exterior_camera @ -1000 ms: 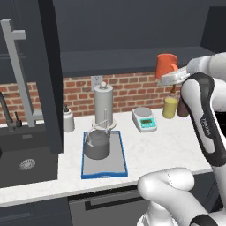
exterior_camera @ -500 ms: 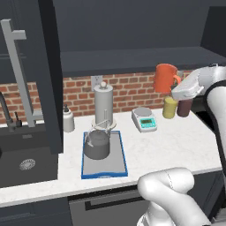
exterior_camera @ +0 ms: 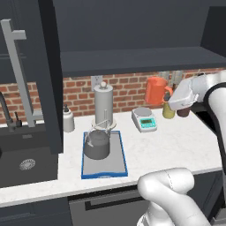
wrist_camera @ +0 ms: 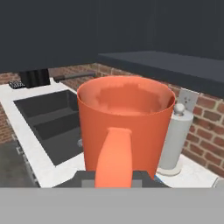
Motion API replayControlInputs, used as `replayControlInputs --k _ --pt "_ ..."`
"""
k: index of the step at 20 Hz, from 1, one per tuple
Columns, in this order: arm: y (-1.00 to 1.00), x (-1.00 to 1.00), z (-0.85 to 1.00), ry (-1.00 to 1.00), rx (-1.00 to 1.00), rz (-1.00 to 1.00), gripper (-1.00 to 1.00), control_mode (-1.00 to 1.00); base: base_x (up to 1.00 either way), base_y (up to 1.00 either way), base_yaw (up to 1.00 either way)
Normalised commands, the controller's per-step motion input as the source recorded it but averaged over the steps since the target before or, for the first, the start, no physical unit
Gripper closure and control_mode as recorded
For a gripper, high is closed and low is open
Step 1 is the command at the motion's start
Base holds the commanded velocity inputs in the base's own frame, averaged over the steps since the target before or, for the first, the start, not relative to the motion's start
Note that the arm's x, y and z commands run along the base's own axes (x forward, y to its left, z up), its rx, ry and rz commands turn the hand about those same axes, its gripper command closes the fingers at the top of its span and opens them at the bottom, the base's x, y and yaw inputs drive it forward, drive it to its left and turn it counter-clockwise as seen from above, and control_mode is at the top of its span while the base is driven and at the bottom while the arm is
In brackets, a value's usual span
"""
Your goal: Pick the kettle from the counter and place it on the tray. Then pick the mug from the cabinet and place it on the tray. Then close the cabinet doors.
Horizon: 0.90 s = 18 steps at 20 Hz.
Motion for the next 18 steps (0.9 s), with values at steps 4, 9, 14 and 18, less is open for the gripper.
replayControlInputs --k 4,9,14,18 --pt "0.0 0.0 -0.27 0.14 0.0 0.13 1.0 -1.0 0.0 0.0 0.0" --pt "0.0 0.0 -0.3 0.08 0.0 0.19 1.0 -1.0 0.0 0.0 0.0" --pt "0.04 0.0 -0.42 0.05 0.0 0.2 1.0 -1.0 0.0 0.0 0.0" --pt "0.24 0.0 -0.58 0.01 0.0 0.18 1.0 -1.0 0.0 0.0 0.0"
